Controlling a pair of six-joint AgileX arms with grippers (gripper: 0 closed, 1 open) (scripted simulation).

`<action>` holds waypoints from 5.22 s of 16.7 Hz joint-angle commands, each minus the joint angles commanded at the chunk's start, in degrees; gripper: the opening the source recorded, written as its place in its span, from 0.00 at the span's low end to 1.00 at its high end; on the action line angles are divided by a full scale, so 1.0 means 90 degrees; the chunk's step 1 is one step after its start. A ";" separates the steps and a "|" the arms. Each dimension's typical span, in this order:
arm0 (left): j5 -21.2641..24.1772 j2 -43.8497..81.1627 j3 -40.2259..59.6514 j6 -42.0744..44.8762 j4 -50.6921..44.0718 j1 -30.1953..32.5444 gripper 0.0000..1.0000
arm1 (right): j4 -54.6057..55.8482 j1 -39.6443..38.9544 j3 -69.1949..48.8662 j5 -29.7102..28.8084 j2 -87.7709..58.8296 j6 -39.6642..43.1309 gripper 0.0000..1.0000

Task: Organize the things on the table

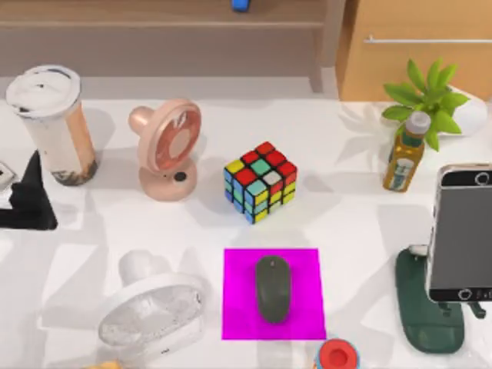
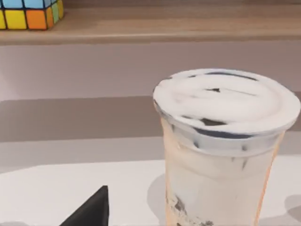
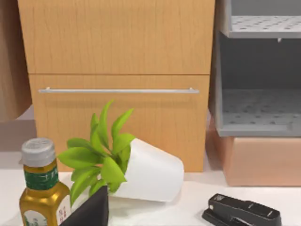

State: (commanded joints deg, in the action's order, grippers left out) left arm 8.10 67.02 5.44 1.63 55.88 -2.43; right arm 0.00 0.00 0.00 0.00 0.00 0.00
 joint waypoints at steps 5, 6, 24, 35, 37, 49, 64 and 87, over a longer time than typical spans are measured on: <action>-0.0442 0.3271 0.0864 -0.0046 0.2002 0.0509 1.00 | 0.0000 0.0000 0.0000 0.0000 0.0000 0.0000 1.00; -0.0577 0.3787 0.1045 -0.0069 0.2324 0.0619 1.00 | 0.0000 0.0000 0.0000 0.0000 0.0000 0.0000 1.00; -0.1267 0.5823 0.2635 -0.0209 0.3200 0.0951 1.00 | 0.0000 0.0000 0.0000 0.0000 0.0000 0.0000 1.00; -0.1264 0.5854 0.2705 -0.0209 0.3159 0.0952 0.47 | 0.0000 0.0000 0.0000 0.0000 0.0000 0.0000 1.00; -0.1264 0.5854 0.2705 -0.0209 0.3159 0.0952 0.32 | 0.0000 0.0000 0.0000 0.0000 0.0000 0.0000 1.00; -0.1264 0.5854 0.2705 -0.0209 0.3159 0.0952 0.00 | 0.0000 0.0000 0.0000 0.0000 0.0000 0.0000 1.00; -0.1235 0.5056 0.3124 -0.0195 0.2865 0.1100 0.00 | 0.0000 0.0000 0.0000 0.0000 0.0000 0.0000 1.00; -0.1735 0.4983 0.8159 -0.0232 -0.2980 0.1465 0.00 | 0.0000 0.0000 0.0000 0.0000 0.0000 0.0000 1.00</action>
State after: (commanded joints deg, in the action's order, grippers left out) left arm -7.52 111.87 78.87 -0.47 29.06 10.76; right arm 0.00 0.00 0.00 0.00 0.00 0.00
